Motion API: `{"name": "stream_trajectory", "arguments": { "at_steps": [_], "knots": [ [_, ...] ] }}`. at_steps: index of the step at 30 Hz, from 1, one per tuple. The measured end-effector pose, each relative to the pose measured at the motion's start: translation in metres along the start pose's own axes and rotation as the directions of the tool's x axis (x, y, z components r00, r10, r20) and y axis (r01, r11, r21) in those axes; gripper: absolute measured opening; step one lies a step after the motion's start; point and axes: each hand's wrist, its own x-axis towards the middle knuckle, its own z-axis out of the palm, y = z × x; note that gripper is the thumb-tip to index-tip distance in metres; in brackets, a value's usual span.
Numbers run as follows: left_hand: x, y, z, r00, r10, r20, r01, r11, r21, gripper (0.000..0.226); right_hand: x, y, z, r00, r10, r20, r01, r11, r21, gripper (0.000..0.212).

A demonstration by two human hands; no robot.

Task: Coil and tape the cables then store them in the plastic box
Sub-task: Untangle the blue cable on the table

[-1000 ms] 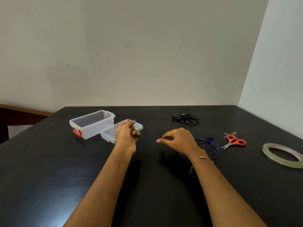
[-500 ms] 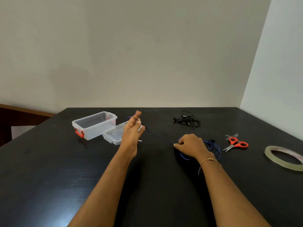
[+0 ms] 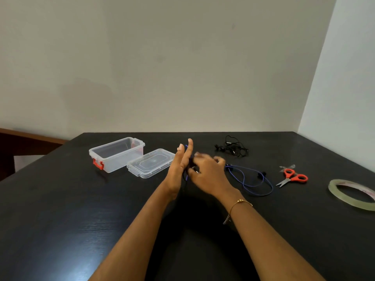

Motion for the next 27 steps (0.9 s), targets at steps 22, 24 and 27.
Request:
{"name": "stream_trajectory", "arguments": {
  "at_steps": [22, 24, 27],
  "knots": [
    [0.014, 0.005, -0.014, 0.756, 0.494, -0.429, -0.009, 0.664, 0.748, 0.026, 0.007, 0.020, -0.012, 0.860, -0.118, -0.496, 0.114, 0.993, -0.038, 0.023],
    [0.013, 0.012, -0.016, 0.822, 0.291, -0.490, -0.029, 0.880, 0.474, 0.022, 0.008, 0.024, -0.016, 0.844, -0.131, -0.520, 0.074, 0.989, -0.129, 0.028],
    [0.011, 0.019, -0.019, 0.922, -0.050, -0.385, 0.097, 0.990, 0.102, 0.034, 0.009, 0.035, -0.017, 0.835, -0.136, -0.533, 0.019, 0.976, -0.219, 0.026]
  ]
}}
